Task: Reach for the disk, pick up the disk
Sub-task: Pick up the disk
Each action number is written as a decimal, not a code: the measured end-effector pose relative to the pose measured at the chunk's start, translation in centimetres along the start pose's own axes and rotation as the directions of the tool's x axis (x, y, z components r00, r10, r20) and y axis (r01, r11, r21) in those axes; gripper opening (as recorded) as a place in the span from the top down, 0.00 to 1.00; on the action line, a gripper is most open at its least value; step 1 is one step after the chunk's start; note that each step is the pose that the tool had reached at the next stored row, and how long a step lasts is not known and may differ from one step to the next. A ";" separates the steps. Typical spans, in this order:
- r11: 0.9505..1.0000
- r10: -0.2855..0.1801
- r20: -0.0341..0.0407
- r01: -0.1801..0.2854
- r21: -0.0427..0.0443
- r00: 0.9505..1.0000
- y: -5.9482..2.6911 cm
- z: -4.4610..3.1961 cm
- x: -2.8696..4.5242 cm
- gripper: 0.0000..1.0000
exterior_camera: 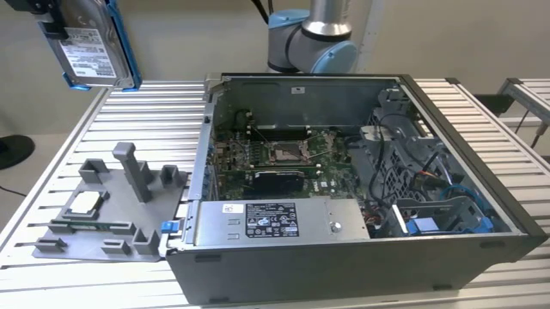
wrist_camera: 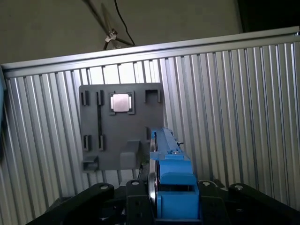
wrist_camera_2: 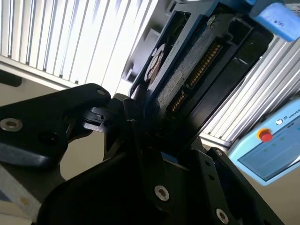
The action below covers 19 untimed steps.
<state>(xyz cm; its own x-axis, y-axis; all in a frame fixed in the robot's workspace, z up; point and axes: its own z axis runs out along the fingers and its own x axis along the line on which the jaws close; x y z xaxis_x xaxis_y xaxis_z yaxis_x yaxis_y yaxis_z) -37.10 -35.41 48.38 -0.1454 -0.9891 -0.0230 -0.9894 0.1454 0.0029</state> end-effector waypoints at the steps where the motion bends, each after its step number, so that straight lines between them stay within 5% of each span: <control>1: 1.000 0.000 0.000 0.000 0.000 1.000 -0.21 0.00 -0.03 1.00; 19: 1.000 0.000 0.000 0.000 0.000 1.000 -4.03 0.00 -0.59 1.00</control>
<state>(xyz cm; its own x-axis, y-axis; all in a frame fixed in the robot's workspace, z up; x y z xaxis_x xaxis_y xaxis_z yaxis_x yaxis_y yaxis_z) -33.02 -35.41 48.38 -0.1454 -0.9891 -0.0229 -0.9894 0.1453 0.0032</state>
